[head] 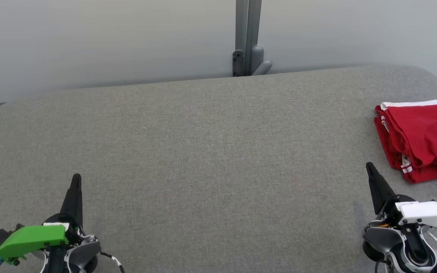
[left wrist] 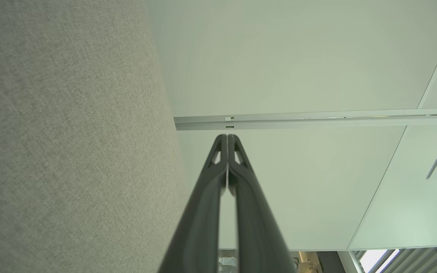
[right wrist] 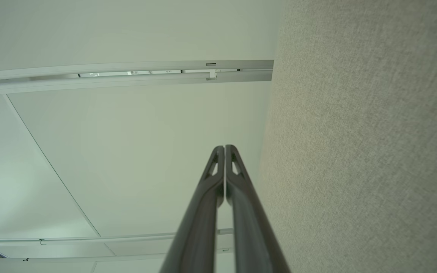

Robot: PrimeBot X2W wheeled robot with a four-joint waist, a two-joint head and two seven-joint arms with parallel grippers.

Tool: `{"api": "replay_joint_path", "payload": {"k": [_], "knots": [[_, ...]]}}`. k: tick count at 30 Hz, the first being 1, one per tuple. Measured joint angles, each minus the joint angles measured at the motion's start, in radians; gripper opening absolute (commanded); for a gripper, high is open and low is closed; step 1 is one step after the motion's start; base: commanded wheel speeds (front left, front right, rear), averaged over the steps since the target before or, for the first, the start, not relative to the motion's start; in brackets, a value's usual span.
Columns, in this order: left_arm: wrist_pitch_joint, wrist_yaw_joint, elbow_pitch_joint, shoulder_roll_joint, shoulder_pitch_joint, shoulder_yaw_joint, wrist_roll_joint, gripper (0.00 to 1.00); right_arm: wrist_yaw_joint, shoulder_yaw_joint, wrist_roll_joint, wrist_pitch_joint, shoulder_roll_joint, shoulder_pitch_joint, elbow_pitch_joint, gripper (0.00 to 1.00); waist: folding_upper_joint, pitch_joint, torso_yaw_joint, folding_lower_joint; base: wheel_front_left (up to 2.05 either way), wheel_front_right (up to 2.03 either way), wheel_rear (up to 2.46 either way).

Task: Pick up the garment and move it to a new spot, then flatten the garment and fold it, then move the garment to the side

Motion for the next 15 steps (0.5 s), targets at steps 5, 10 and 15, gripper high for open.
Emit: {"api": "replay_joint_path", "payload": {"k": [5, 10, 15], "knots": [[0.000, 0.000, 0.000, 0.000, 0.000, 0.000, 0.000, 0.00, 0.000, 0.000, 0.000, 0.000, 0.000, 0.000, 0.000, 0.00, 0.0000, 0.000, 0.000, 0.0000, 0.00, 0.00, 0.00], [0.000, 0.000, 0.000, 0.000, 0.000, 0.000, 0.000, 0.00, 0.000, 0.000, 0.000, 0.000, 0.000, 0.000, 0.000, 0.00, 0.0000, 0.000, 0.000, 0.0000, 0.00, 0.00, 0.00], [0.000, 0.000, 0.000, 0.000, 0.000, 0.000, 0.000, 0.00, 0.000, 0.000, 0.000, 0.000, 0.000, 0.000, 0.000, 0.00, 0.0000, 0.000, 0.000, 0.0000, 0.00, 0.00, 0.00]]}}
